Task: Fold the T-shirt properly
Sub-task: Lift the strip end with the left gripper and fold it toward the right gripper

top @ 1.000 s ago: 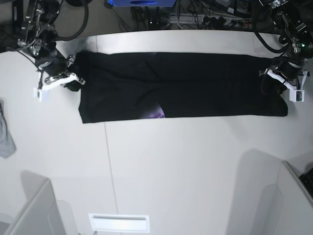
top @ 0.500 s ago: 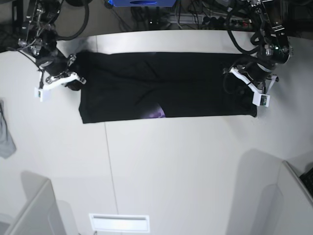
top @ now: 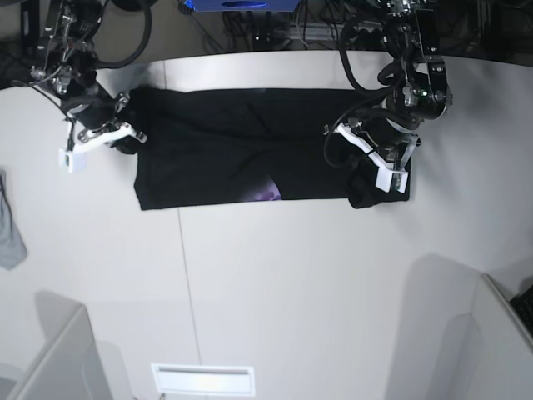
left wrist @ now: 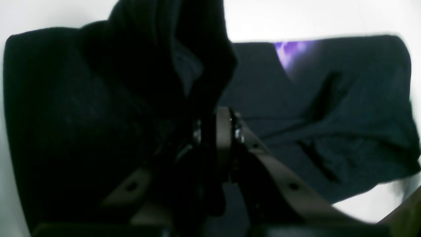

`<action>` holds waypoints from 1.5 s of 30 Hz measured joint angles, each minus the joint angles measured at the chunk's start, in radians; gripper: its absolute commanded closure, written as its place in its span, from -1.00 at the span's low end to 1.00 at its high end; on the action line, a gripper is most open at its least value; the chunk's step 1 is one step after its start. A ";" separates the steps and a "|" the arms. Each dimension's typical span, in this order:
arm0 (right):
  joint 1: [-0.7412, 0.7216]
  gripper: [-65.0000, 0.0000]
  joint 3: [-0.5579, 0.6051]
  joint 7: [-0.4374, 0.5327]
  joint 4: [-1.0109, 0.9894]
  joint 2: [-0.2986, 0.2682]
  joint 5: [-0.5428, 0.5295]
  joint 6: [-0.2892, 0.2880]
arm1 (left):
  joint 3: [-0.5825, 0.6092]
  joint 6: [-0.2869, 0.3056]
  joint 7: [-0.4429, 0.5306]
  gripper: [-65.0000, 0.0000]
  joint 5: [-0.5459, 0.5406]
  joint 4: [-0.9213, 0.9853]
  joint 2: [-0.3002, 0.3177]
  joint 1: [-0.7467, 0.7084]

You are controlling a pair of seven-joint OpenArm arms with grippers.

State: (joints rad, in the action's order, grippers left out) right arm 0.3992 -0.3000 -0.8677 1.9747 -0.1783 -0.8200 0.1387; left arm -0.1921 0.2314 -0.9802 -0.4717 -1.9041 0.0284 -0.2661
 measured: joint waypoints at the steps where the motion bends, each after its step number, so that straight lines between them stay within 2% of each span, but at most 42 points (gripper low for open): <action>1: 0.000 1.00 0.000 0.000 0.000 0.000 0.000 0.000 | 0.019 -0.012 -0.006 1.00 0.003 0.001 0.000 0.003; 7: 0.000 1.00 -0.001 0.001 0.000 0.000 0.000 0.000 | 0.122 -0.074 0.004 1.00 -0.009 0.034 -0.003 0.042; 15: 0.000 1.00 -0.001 0.001 0.000 0.000 0.000 0.000 | 0.186 -0.078 0.004 1.00 -0.005 0.094 -0.007 0.051; 19: 0.000 1.00 -0.001 0.002 0.000 0.000 0.000 0.000 | 0.174 -0.078 0.004 1.00 -0.008 0.098 -0.025 0.053; 36: -0.008 1.00 -0.001 0.000 0.000 0.000 0.000 0.000 | 0.202 -0.079 0.003 1.00 -0.005 0.106 -0.023 0.058; 37: -0.008 1.00 -0.001 0.000 0.000 0.000 0.000 0.000 | 0.202 -0.078 0.003 0.95 -0.005 0.106 -0.023 0.058; 41: -0.008 1.00 -0.001 0.000 0.000 0.000 0.000 0.000 | 0.202 -0.079 0.003 0.29 -0.008 0.106 -0.024 0.058; 45: -0.008 1.00 -0.001 0.000 0.000 0.000 0.000 0.000 | 0.200 -0.079 0.002 -0.19 -0.007 0.109 -0.045 0.058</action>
State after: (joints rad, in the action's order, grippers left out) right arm 0.3916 -0.3012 -0.8673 1.9747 -0.1787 -0.8196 0.1387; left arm 0.0078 0.1524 -0.9787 -0.4789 -1.7954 -0.0166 -0.2081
